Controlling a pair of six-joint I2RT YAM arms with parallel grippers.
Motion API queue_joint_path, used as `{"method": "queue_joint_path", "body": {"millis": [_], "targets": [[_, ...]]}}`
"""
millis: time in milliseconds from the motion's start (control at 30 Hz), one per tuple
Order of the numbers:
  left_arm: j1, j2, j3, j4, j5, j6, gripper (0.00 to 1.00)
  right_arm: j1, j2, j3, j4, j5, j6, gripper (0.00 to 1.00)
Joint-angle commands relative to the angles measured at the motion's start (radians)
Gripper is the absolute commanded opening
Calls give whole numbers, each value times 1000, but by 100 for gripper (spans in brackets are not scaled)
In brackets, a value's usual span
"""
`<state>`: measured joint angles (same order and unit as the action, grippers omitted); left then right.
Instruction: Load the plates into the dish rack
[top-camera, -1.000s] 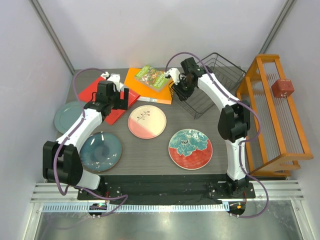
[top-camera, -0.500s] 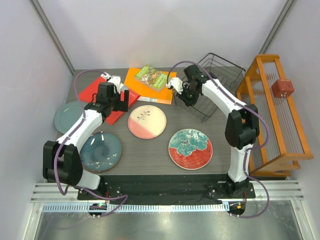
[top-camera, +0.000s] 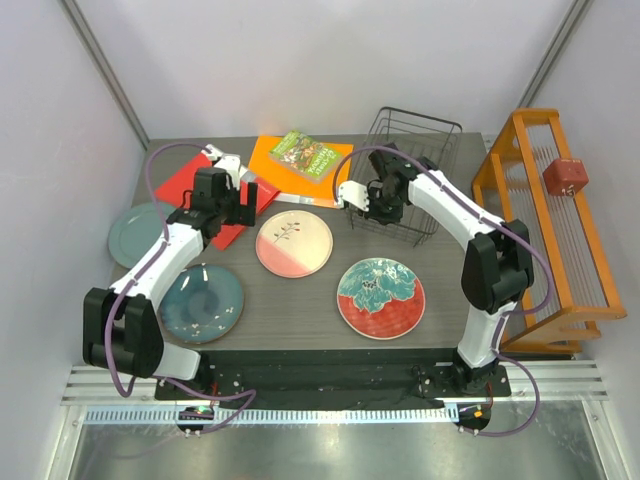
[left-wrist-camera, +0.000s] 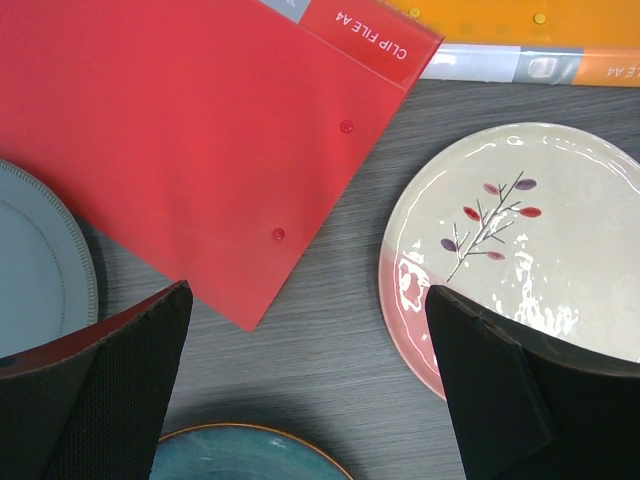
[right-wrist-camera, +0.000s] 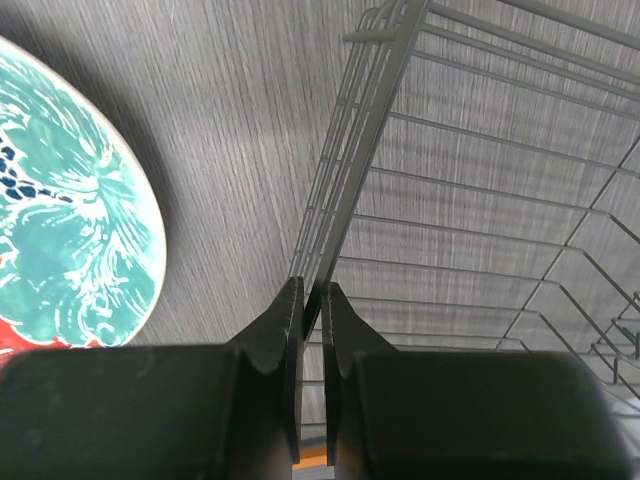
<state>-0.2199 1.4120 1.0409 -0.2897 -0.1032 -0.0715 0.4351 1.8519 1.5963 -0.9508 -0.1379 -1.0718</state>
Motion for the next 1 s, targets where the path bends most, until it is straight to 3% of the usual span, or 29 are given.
{"method": "queue_joint_path", "body": {"millis": [0,400,633,967], "targets": [[7,-33,-2,11,19,-5,99,25,-43,-35,-37,26,-132,1],[7,-18,2,21,43,-13,99,-41,-56,-65,-9,126,-189,1],[7,-12,-7,43,51,-10,100,-79,-62,-96,52,184,-306,1],[7,-5,-7,46,59,-10,99,-114,-13,-62,130,215,-315,1]]}}
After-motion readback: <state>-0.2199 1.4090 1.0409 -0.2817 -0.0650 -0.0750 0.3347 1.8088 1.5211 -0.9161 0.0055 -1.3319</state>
